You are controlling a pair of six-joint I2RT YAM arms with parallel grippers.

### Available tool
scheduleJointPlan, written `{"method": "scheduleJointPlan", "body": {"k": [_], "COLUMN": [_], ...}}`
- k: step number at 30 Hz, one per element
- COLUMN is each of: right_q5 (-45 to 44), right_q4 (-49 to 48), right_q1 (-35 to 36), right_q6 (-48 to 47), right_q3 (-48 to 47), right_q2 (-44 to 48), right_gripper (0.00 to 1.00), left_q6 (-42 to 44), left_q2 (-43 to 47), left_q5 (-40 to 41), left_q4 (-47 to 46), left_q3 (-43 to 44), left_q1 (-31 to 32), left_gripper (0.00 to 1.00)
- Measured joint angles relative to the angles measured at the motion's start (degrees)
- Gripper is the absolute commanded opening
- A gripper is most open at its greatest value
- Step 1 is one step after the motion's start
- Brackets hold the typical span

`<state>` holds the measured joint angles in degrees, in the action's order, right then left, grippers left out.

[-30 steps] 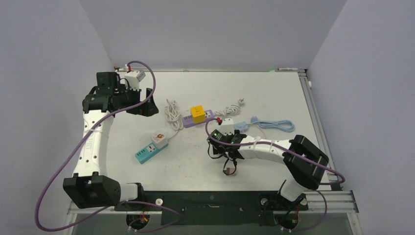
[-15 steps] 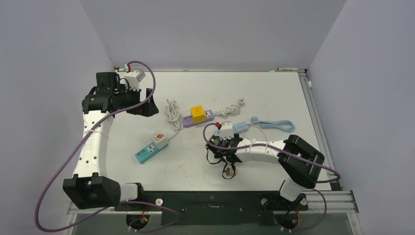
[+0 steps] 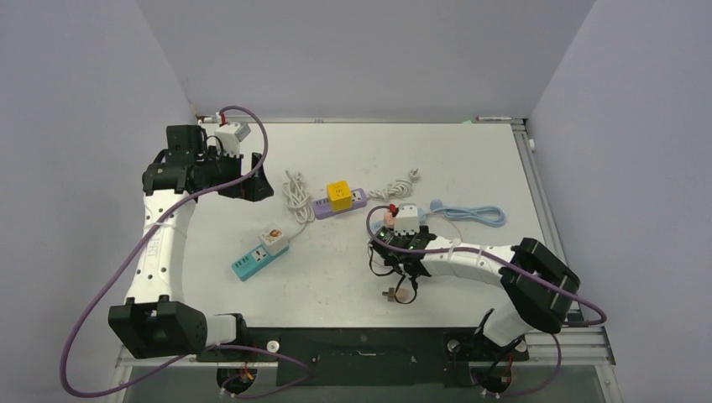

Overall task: Insert the plug
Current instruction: Pick up the plug from the center of the board.

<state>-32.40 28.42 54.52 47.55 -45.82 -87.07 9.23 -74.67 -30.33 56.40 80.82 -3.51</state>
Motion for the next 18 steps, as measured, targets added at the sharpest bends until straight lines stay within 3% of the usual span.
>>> {"method": "scheduleJointPlan", "body": {"k": [5, 12, 18], "right_q5": [-0.2, 1.5, 4.2], "right_q4": [0.2, 0.1, -1.8], "right_q1": [-2.1, -3.1, -3.1], "right_q6": [-1.7, -3.3, -2.6], "right_q3": [1.1, 2.0, 1.6], "right_q2": [2.6, 6.6, 5.5], "right_gripper": [0.62, 0.71, 0.65], "left_q6": [0.0, 0.0, 0.0], "left_q2": [0.2, 0.4, 0.5], "left_q5": [0.0, -0.2, -0.2], "left_q4": [0.0, 0.0, 0.0], "left_q3": [-0.1, -0.5, -0.6], "left_q1": [0.0, 0.0, 0.0], "left_gripper": [0.96, 0.96, 0.96]}}
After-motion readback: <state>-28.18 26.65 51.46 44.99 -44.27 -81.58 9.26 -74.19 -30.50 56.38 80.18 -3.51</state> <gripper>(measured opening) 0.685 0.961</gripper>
